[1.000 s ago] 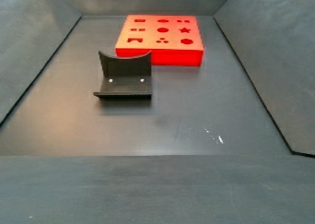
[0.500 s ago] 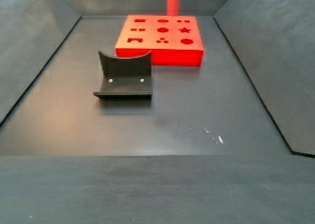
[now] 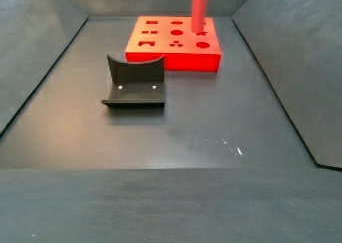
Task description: Insert the hexagon object.
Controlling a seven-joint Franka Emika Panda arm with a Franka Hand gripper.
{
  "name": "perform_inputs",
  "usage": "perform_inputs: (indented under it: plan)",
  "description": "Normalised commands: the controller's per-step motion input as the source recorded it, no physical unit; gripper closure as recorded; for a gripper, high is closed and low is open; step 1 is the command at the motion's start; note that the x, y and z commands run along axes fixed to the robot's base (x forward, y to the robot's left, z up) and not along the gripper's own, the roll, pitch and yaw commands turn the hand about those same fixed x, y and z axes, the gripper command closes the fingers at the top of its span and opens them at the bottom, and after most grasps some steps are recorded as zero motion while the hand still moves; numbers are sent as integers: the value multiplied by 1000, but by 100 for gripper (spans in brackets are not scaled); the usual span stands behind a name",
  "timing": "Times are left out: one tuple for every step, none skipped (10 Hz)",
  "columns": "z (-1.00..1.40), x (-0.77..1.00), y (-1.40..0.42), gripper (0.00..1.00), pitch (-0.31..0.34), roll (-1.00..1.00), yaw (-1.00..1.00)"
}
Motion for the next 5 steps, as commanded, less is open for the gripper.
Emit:
perform_inputs:
  plan:
    - [-57,-297,0,100,-113,0,-57]
    - [-80,-31,-31,100,-24,0,0]
    - [-346,0,0,100,-17,47,0]
    - [-511,129,0,100,-21,123,0]
    - [-463,171,29,100,0,256,-46]
